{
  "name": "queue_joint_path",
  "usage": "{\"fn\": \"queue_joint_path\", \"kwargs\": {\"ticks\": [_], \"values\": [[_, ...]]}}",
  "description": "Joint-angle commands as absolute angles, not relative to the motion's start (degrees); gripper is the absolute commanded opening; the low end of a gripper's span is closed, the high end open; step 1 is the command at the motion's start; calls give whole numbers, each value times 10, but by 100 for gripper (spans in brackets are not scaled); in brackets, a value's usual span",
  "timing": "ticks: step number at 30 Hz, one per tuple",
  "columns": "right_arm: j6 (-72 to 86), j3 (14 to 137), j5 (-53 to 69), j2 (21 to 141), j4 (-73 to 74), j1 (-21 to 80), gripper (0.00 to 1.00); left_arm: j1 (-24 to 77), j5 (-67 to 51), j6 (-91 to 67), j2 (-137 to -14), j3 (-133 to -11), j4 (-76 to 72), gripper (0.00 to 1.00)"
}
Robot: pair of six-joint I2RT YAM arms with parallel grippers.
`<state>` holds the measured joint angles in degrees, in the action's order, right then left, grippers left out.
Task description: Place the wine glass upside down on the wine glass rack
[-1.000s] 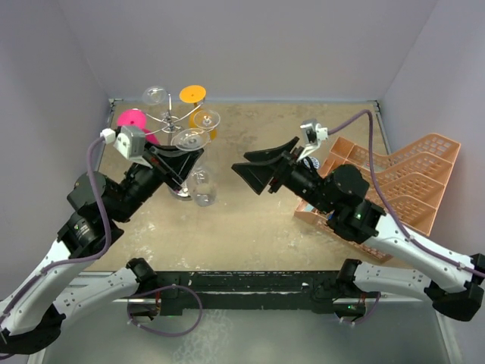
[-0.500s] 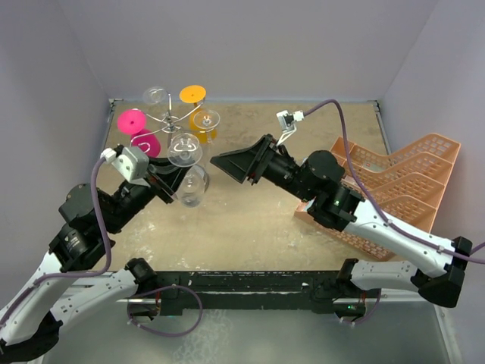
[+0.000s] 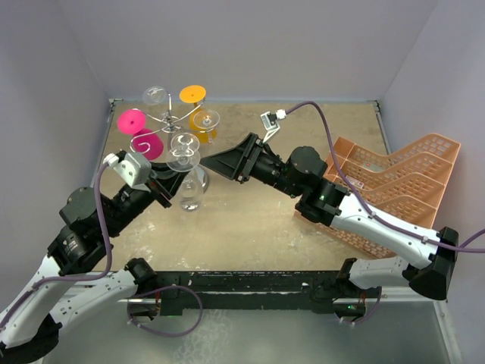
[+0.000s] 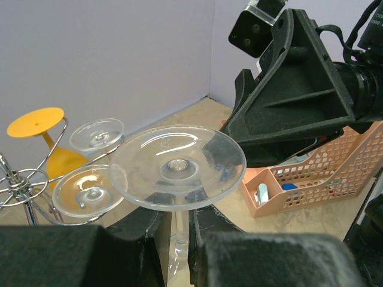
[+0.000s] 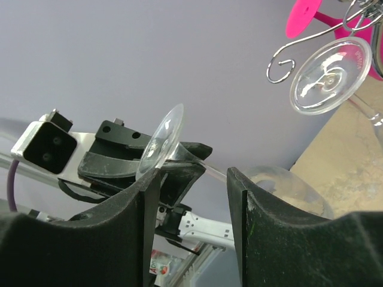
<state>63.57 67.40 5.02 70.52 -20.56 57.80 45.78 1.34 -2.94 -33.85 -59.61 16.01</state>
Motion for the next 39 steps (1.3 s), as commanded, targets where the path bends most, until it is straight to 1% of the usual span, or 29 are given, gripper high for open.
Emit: {"fn": "queue_joint_path", "kwargs": {"ticks": [1,4,6,8,11,16,26,33,35,39], "values": [[665,685,60,692,-265,581,48,458,9,-18,-337,-593,142,0],[669,671,50,680,-278,581,45,458,15,-19,-338,-589,144,0],[672,661,40,671,-285,581,46,458,18,-18,-336,-586,140,0],[672,656,33,666,-293,581,49,458,17,-19,-336,-581,134,0],[667,669,35,675,-277,581,50,458,2,-19,-339,-578,131,0],[668,692,50,701,-244,581,50,458,-8,-14,-341,-574,130,0],[672,686,55,711,-222,581,48,458,-11,-10,-341,-571,136,0],[701,685,101,728,-246,581,34,458,-12,-10,-337,-571,147,0],[719,679,120,734,-265,581,27,458,-15,-13,-334,-573,152,0],[749,669,139,744,-289,581,10,457,-14,-24,-324,-573,165,0]]}}
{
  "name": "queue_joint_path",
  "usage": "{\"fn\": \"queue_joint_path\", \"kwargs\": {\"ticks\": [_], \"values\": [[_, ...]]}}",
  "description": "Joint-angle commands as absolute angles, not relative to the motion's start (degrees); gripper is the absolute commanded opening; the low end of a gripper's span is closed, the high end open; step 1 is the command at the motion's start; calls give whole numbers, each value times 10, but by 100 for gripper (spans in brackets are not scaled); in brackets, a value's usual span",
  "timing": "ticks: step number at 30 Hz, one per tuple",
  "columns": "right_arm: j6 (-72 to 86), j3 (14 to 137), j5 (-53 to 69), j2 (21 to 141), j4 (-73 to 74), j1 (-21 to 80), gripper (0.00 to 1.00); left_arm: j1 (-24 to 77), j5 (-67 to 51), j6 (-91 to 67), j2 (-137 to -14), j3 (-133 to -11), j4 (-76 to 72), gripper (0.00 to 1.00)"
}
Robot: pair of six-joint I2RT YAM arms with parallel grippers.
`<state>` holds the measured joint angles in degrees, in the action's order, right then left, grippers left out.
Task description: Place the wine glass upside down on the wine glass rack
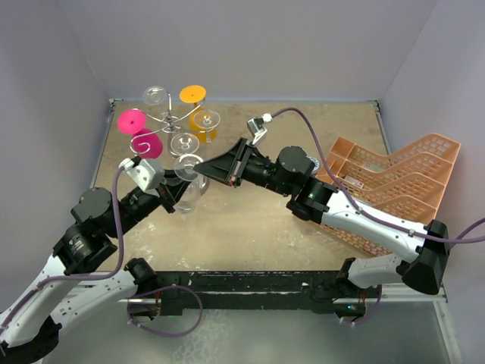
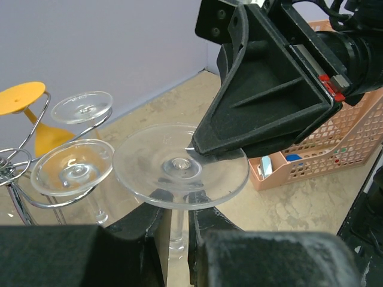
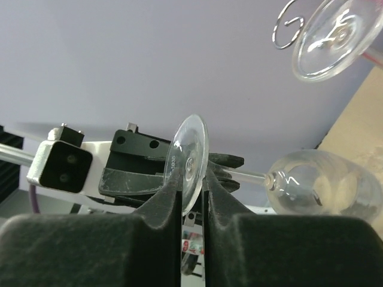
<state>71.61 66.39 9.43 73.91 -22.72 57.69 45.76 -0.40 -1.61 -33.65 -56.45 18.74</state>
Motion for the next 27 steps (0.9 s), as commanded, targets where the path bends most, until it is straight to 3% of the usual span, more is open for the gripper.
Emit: {"fn": "queue_joint_path", "kwargs": {"ticks": [1,2,6,8,17,27], "values": [[766,662,141,743,-299,581,5,458,-11,-30,-321,-574,170,0],[780,653,142,742,-316,582,1,458,-7,-38,-318,-575,176,1],[803,638,145,744,-339,581,0,458,14,-93,-307,-600,213,27],[810,637,146,746,-341,581,0,458,9,-125,-302,-613,233,33],[834,635,164,763,-359,582,0,458,9,-242,-261,-657,336,39],[805,637,168,773,-357,582,0,458,186,-509,-233,-696,384,44]]}}
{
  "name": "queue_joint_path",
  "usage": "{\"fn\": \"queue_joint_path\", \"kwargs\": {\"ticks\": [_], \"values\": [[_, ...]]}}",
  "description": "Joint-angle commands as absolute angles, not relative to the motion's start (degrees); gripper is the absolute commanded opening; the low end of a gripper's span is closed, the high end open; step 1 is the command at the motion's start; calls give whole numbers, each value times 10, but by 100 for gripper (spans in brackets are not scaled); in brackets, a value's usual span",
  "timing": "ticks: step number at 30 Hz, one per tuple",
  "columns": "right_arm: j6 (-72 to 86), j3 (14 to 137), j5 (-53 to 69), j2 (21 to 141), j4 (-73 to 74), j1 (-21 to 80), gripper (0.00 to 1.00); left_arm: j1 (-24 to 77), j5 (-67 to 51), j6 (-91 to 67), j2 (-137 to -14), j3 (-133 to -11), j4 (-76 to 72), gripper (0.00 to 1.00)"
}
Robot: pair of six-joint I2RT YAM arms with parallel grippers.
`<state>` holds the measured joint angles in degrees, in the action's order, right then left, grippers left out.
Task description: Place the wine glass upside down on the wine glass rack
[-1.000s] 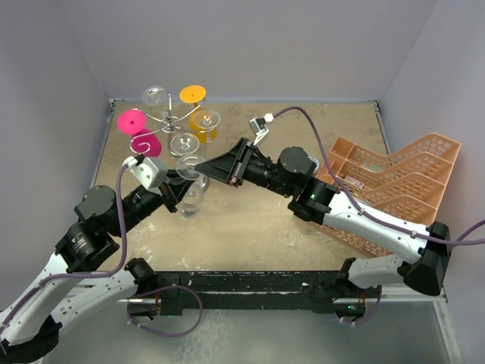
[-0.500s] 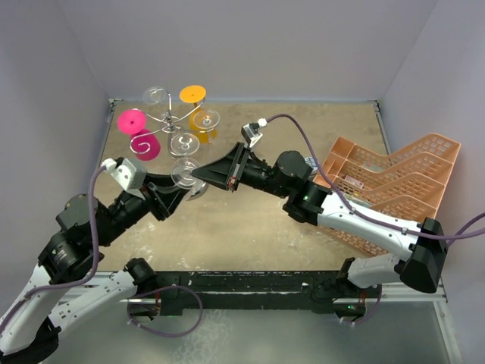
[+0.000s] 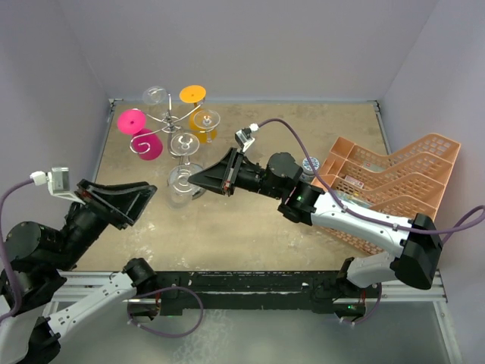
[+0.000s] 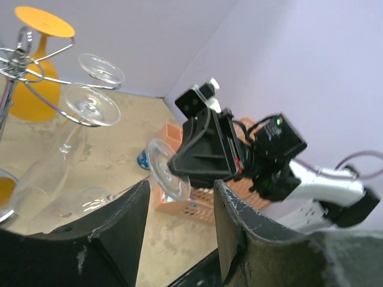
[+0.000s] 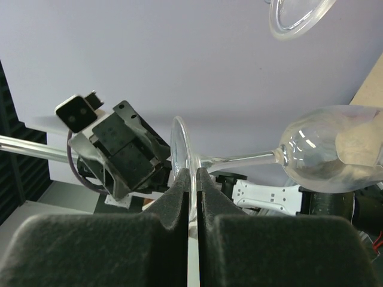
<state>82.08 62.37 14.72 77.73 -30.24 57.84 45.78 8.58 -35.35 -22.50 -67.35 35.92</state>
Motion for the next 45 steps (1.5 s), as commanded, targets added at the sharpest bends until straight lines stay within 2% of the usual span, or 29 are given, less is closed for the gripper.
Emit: {"fn": "queue_joint_path", "kwargs": {"ticks": [1,7,13,17,22,28,41,45], "values": [[802,639,170,776,-355,582,0,458,199,-534,-241,-702,400,45],[769,650,171,780,-339,582,0,458,201,-609,-306,-735,470,46],[757,653,178,782,-338,584,0,458,156,-636,-324,-690,407,44],[753,651,177,776,-342,584,0,458,207,-645,-325,-685,441,42],[749,647,174,771,-344,584,0,458,215,-636,-325,-678,442,42],[747,635,163,758,-346,584,0,457,280,-617,-316,-714,484,42],[747,628,167,757,-360,584,0,458,201,-623,-331,-671,405,41],[745,628,168,758,-360,584,0,458,200,-633,-320,-661,384,38]]}}
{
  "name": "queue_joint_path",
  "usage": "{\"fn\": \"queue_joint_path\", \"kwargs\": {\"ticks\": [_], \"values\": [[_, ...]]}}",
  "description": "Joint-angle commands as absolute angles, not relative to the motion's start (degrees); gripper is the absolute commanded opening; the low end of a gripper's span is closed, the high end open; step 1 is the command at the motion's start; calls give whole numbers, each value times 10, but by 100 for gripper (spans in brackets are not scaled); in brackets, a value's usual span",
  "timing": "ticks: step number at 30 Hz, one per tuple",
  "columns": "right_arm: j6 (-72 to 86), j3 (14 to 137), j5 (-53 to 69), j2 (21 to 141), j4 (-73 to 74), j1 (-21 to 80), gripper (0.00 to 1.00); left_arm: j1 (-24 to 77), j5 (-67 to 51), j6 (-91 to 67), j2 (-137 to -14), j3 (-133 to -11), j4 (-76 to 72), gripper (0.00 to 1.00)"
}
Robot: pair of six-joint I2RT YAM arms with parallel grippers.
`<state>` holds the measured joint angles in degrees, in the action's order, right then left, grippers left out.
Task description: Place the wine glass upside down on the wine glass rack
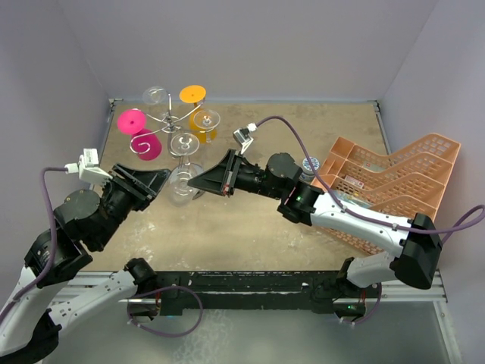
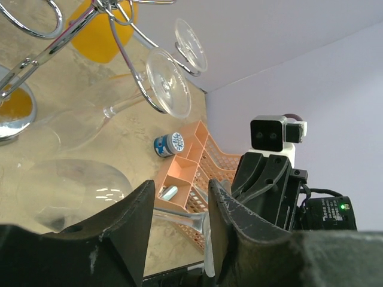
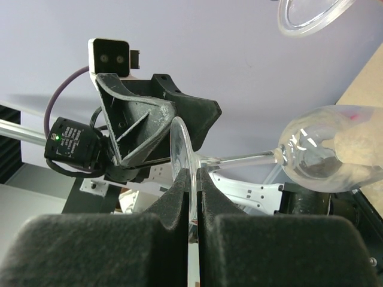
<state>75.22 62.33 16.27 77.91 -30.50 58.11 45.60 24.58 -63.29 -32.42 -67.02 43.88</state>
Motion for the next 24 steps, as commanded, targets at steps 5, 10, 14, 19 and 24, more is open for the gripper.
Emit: {"fn": "queue_joint_path", "kwargs": {"ticks": [5,10,14,19,24], "values": [[750,623,160,756,-358,584,0,458,243,-642,-306,-661,400,35],[750,625,163,760,-360,584,0,458,216,-641,-307,-654,388,45],[751,627,168,764,-364,584,0,458,203,-640,-315,-652,395,48],[753,628,171,769,-370,584,0,458,191,-636,-308,-643,376,46],[754,631,177,776,-380,584,0,458,171,-635,-317,-640,377,26]]}}
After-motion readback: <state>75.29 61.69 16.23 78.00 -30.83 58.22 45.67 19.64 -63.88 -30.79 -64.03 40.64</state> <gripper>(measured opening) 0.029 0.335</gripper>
